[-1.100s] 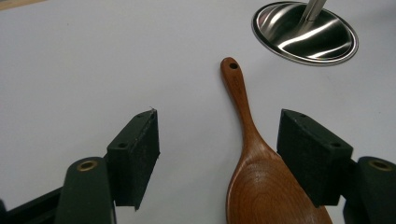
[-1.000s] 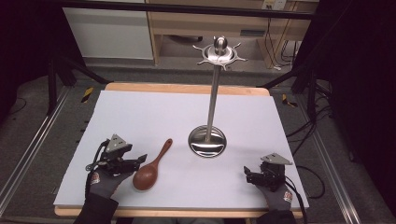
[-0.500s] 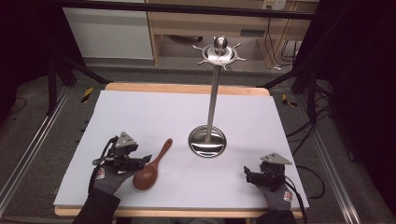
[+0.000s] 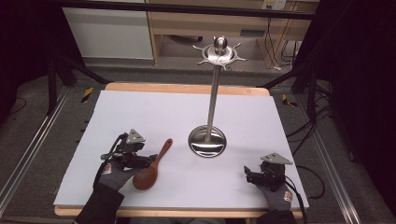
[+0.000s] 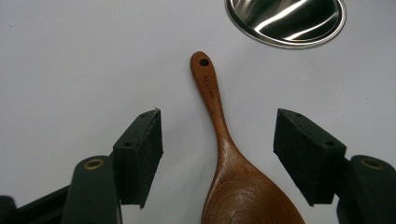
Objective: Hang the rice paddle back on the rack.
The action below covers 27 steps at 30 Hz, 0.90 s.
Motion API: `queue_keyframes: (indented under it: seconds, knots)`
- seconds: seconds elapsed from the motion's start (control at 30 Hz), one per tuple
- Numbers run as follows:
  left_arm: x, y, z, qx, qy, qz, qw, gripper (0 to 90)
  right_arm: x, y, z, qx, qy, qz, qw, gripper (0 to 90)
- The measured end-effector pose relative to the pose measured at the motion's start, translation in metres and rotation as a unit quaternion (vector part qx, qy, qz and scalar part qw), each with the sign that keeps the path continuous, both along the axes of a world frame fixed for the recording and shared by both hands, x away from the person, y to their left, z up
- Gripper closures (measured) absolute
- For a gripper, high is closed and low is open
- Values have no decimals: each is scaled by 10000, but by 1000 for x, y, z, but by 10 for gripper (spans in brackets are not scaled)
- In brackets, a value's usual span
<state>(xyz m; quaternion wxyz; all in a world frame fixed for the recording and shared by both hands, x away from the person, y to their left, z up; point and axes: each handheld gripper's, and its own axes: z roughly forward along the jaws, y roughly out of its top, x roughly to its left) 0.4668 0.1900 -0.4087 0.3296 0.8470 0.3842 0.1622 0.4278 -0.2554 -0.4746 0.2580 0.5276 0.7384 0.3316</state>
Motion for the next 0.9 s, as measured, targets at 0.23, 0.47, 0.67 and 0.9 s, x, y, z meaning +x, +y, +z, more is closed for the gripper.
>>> queue_keyframes:
  seconds: [0.23,0.47,0.67,0.9]
  knots:
    - [6,-11,0,128,111,-50,9998,325,0,0,0,47,10,-13,10000,104]
    - [10,-18,-1,228,233,-136,9994,339,0,0,1,69,26,9,10000,105]
    - [14,-25,-7,372,398,-176,9984,356,1,0,0,50,36,19,10000,105]
    - [21,-29,-13,493,571,-169,9970,396,1,0,0,108,69,24,9999,105]
